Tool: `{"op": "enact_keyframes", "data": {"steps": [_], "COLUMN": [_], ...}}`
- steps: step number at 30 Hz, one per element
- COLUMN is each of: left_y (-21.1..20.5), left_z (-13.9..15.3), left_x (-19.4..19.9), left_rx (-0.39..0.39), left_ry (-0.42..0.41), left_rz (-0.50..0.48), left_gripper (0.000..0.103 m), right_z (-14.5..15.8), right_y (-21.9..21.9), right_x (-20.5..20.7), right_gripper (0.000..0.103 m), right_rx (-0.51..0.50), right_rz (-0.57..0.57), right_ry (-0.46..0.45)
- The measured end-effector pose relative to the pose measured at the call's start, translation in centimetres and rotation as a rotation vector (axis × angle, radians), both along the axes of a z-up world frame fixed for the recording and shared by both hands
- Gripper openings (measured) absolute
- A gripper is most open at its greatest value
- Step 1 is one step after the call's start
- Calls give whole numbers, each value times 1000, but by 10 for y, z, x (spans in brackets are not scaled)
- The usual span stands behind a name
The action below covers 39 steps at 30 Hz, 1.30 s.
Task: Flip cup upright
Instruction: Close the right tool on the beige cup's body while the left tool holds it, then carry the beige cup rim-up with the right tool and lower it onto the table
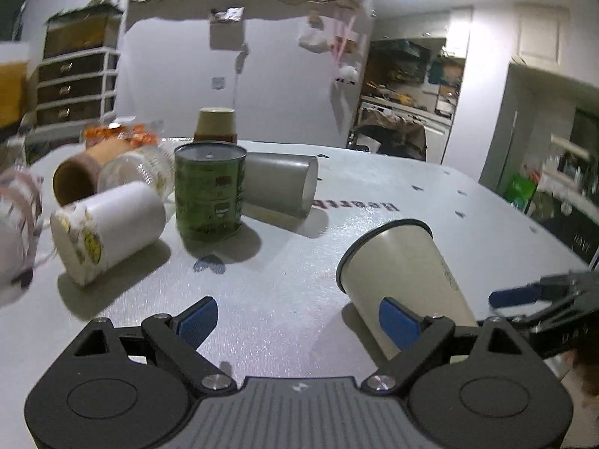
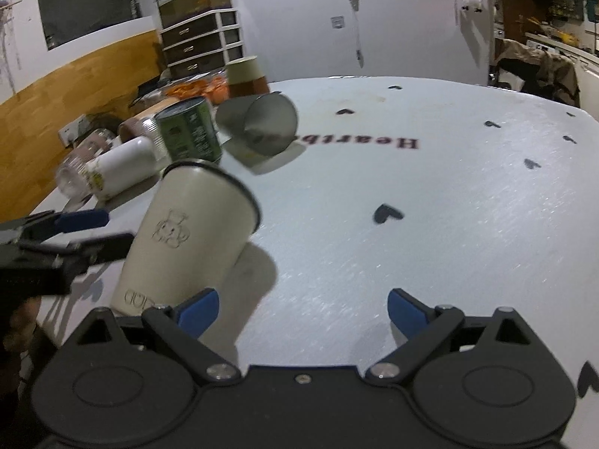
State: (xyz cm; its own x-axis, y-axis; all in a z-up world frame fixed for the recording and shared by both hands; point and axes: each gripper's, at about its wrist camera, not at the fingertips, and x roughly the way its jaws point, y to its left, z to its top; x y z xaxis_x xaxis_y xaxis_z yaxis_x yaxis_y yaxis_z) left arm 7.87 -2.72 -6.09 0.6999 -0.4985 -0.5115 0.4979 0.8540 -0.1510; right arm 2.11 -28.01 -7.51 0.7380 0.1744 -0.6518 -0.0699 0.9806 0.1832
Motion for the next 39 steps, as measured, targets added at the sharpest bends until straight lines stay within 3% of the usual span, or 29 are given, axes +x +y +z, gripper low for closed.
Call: {"op": "enact_keyframes", "data": {"steps": [4,11,14,21,26,30,39], "left_y": [6,10,8,3,1,0,-2], "left_z": [1,4,3,1,2,5,15], "left_x": [-8,-26,-30,-33,-35,-37,-42], "left_rx": [-42,-133,-146,-133,-122,-115,-97], "left_ry": [15,67,83,82,76,61,10], "left_rz": [17,10,-1,-10,-14,-12,16], "left_gripper": [93,93,93,92,92,92,92], "right_z": [4,26,26,18,15,22,68], "right_y": [-6,-21,-13,-2,8,11,7], "right_x": [-1,41,69,109,124,122,77], "right_gripper": [98,98,94,89,83,82,81], "right_rx": [55,372,431,479,423,384,214], "right_rz": [-16,18,43,57,85,131,185], "right_ry": [-1,146,246,382,423,405,165]}}
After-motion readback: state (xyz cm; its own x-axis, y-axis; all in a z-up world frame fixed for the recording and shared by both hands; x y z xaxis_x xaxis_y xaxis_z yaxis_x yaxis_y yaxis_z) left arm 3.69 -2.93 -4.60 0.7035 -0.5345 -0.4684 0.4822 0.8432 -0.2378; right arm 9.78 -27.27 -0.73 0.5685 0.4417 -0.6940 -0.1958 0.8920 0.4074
